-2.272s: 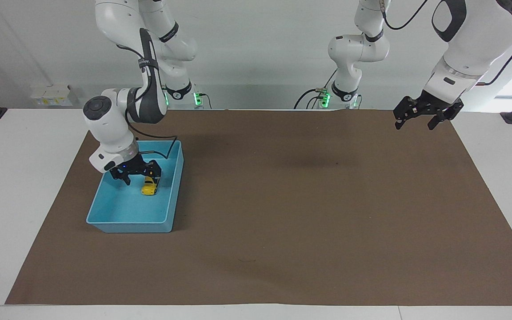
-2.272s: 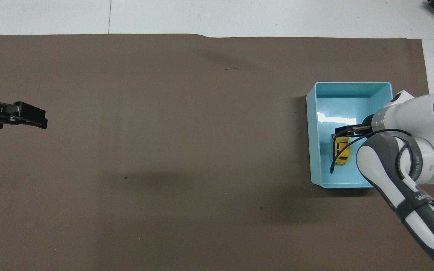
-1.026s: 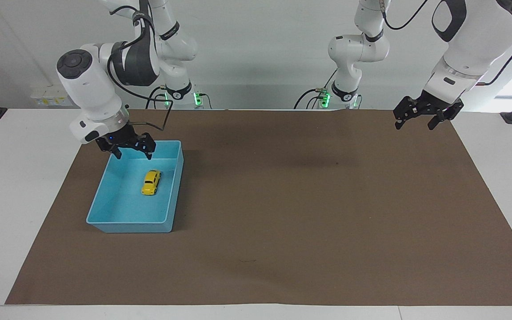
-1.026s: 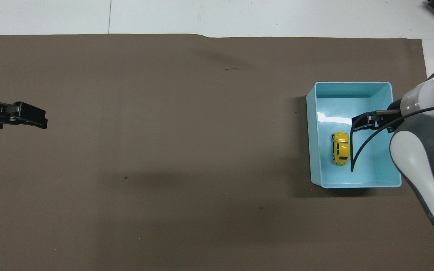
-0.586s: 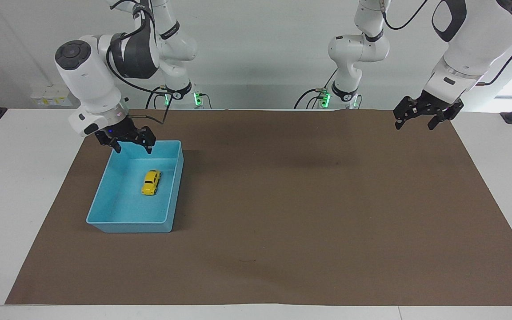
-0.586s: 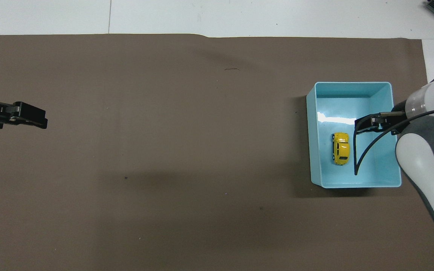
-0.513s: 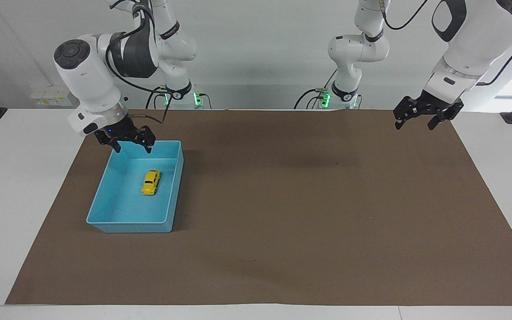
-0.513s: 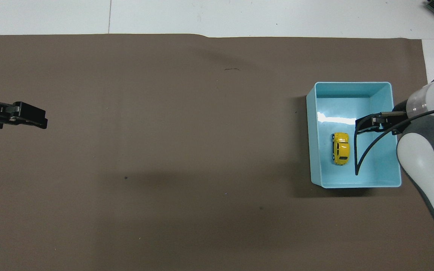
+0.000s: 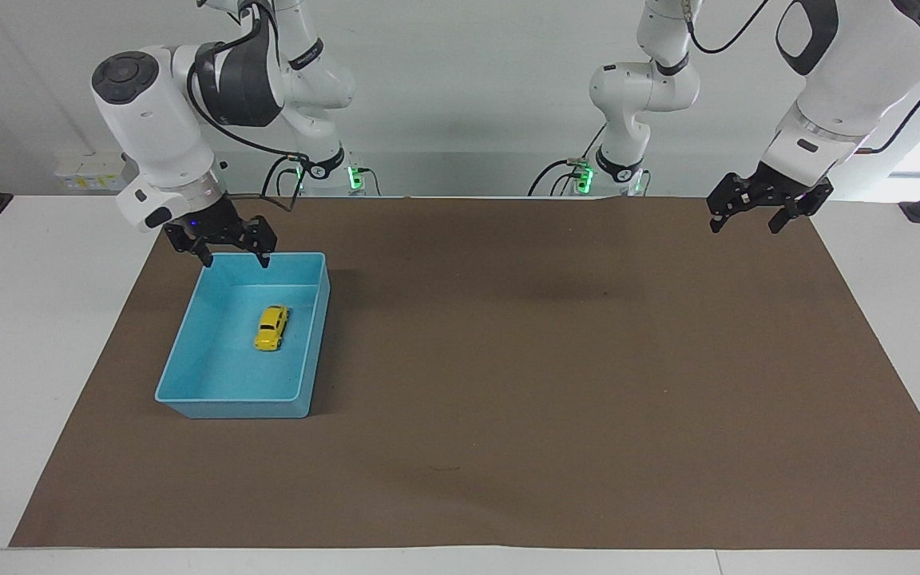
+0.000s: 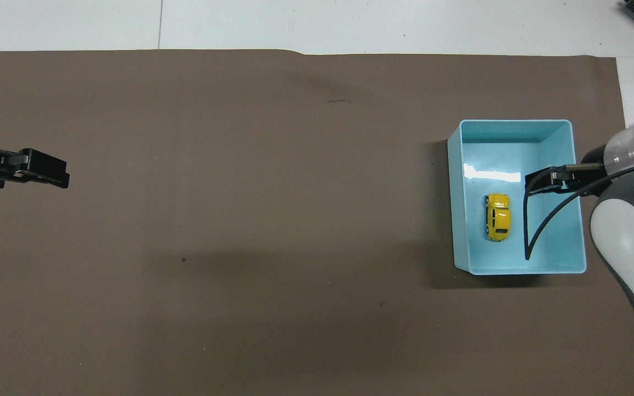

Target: Wind up and store yellow beetle car

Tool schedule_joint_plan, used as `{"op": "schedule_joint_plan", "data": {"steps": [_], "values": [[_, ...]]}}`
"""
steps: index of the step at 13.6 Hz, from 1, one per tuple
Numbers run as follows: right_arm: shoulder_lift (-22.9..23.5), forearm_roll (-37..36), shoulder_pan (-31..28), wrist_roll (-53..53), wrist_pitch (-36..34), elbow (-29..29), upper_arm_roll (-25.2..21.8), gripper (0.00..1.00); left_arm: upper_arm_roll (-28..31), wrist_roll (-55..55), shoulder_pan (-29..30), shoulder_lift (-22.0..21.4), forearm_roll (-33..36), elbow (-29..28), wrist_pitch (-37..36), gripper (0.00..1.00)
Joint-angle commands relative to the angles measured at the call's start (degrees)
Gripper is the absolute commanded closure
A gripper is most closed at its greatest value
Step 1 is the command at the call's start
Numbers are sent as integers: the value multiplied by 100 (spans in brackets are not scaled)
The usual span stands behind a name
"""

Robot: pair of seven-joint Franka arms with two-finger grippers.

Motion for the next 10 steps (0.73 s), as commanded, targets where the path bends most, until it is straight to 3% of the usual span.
{"op": "schedule_joint_plan", "data": {"steps": [1, 5, 10], "values": [[-94, 126, 451, -134, -255, 76, -496, 0, -55, 33, 120, -61, -84, -54, -16, 0], [-94, 179, 865, 33, -905, 682, -795, 0, -55, 33, 120, -61, -84, -54, -16, 0], [-59, 241, 787, 209, -1327, 1077, -778, 0, -55, 33, 120, -61, -84, -54, -16, 0]]}}
